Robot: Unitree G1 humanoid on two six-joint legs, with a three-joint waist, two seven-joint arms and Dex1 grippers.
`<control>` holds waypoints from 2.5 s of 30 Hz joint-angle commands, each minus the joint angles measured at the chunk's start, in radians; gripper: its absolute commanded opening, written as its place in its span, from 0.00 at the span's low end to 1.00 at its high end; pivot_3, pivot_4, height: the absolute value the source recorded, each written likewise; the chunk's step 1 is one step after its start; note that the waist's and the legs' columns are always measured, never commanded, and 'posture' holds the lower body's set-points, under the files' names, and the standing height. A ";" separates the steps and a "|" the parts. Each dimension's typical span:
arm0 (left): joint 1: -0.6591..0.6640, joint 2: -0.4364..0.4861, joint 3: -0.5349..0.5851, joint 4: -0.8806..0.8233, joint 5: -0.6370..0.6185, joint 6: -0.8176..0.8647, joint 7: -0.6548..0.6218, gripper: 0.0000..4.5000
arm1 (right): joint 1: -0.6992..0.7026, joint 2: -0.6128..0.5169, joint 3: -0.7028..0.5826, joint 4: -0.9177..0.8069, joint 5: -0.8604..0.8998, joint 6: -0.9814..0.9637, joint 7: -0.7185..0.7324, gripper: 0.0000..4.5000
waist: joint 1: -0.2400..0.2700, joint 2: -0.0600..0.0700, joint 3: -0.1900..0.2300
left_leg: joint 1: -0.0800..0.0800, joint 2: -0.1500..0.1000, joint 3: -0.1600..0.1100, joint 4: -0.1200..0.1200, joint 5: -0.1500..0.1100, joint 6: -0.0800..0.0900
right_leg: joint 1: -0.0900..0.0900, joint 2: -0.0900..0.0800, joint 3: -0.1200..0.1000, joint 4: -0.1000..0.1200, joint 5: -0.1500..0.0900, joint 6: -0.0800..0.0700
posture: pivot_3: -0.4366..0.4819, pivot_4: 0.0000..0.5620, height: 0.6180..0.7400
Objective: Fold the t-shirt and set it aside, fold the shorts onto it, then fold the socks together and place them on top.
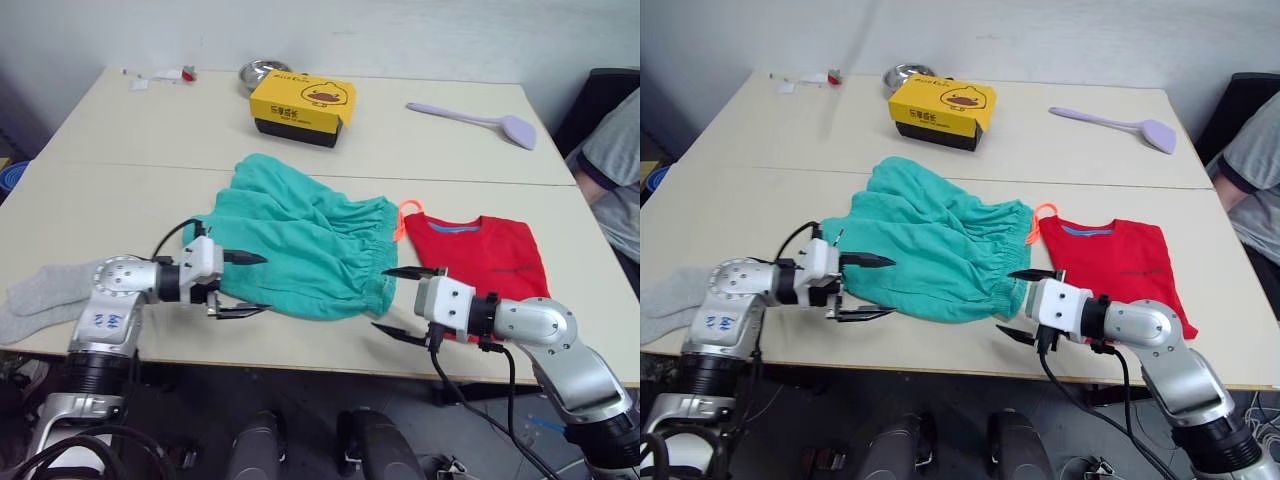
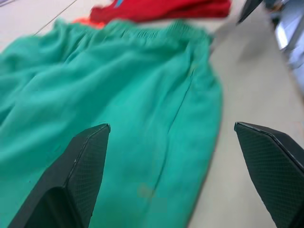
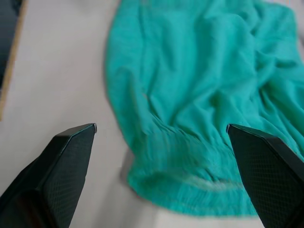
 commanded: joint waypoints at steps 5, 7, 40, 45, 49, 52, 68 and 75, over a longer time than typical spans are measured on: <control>-0.003 0.071 0.021 0.134 0.115 -0.189 0.117 0.99 | -0.085 0.080 0.076 0.116 -0.138 -0.062 -0.067 0.96 | 0.000 0.000 0.000 | -0.001 0.000 0.001 0.001 -0.002 0.001 | 0.000 -0.002 0.000 0.000 0.000 0.000 | 0.48 0.27 1.00; -0.021 0.079 -0.005 0.163 0.164 -0.185 0.150 1.00 | -0.091 0.073 0.095 0.147 -0.167 -0.066 -0.057 0.86 | -0.001 0.000 0.000 | -0.001 -0.001 0.001 0.001 -0.002 0.001 | 0.000 -0.002 0.000 0.000 0.000 0.000 | 0.48 0.27 1.00; 0.711 0.229 0.219 -0.644 -0.273 0.496 -0.017 0.00 | 0.263 -0.194 -0.120 0.194 0.126 -0.396 0.236 0.00 | -0.004 0.004 -0.001 | 0.003 0.000 0.000 -0.001 -0.005 -0.003 | 0.002 0.000 0.001 -0.001 -0.004 -0.001 | 0.48 0.27 1.00; 0.748 0.299 0.230 -0.674 -0.356 0.652 -0.031 0.00 | 0.256 -0.232 -0.101 0.123 0.266 -0.255 0.329 0.00 | -0.002 0.005 0.000 | 0.003 0.001 0.000 -0.001 -0.005 -0.004 | 0.002 0.000 0.001 -0.002 -0.007 -0.007 | 0.48 0.27 1.00; 0.445 0.277 0.237 -0.556 -0.460 0.759 0.043 0.00 | 0.008 -0.276 -0.075 0.088 0.352 0.006 0.398 0.00 | 0.000 0.008 0.003 | 0.002 0.001 -0.001 0.000 -0.004 -0.002 | 0.002 -0.001 0.001 -0.004 -0.008 -0.017 | 0.48 0.27 1.00; 0.128 0.243 0.216 -0.360 -0.428 0.736 0.105 0.00 | -0.334 -0.182 -0.072 0.191 0.394 0.144 0.369 0.00 | -0.003 0.010 0.005 | 0.000 0.001 -0.001 0.001 -0.003 -0.002 | 0.001 0.000 0.001 -0.006 -0.003 -0.020 | 0.48 0.27 1.00; -1.099 0.123 0.196 0.771 -0.025 -0.384 0.508 0.00 | -1.438 0.075 -0.039 1.467 -0.347 -0.915 -0.617 0.00 | -0.021 0.000 0.011 | -0.038 -0.003 0.025 0.004 -0.007 0.002 | -0.054 -0.015 -0.036 0.017 0.005 0.007 | 0.48 0.27 1.00; -0.436 0.124 0.224 0.196 -0.210 -0.218 0.226 0.00 | -0.970 0.081 -0.059 1.197 -0.121 -0.864 -0.291 0.00 | -0.050 0.003 0.012 | -0.033 -0.004 0.030 0.011 -0.010 0.006 | -0.044 -0.019 -0.052 0.011 0.005 0.008 | 0.48 0.27 1.00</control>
